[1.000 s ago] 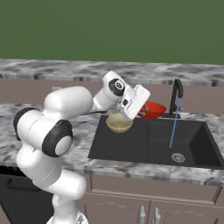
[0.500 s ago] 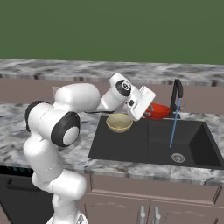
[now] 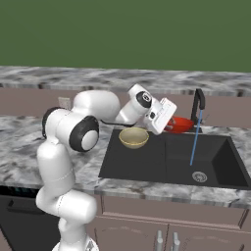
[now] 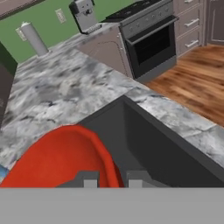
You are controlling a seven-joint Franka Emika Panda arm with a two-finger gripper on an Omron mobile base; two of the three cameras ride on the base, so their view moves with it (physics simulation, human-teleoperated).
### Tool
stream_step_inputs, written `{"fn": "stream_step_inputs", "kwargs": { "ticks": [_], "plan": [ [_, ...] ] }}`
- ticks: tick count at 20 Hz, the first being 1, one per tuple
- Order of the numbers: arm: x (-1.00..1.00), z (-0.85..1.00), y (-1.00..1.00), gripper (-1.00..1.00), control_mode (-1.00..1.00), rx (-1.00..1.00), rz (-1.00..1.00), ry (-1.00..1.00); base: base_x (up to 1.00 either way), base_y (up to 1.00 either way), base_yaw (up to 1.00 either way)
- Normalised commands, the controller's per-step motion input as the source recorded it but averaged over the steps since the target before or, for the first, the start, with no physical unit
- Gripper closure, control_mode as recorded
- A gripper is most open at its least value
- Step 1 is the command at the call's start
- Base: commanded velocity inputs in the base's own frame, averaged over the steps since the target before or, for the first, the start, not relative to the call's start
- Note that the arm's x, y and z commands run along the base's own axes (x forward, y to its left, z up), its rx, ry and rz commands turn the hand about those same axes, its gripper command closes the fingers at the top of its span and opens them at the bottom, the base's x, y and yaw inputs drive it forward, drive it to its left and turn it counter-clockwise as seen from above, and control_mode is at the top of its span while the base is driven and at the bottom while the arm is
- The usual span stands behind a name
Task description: Rinse each bowl for a few seconds and place them down in the sink or on the counter.
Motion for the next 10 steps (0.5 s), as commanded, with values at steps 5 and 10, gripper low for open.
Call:
{"fn": "stream_step_inputs", "kwargs": {
  "ticks": [5, 10],
  "plan": [
    [0.38, -0.21, -0.21, 1.0, -1.0, -0.02, 0.0, 0.0, 0.0, 0.0, 0.0],
    [0.32, -0.23, -0.21, 1.0, -1.0, -0.01, 0.0, 0.0, 0.0, 0.0, 0.0]
  ]
}}
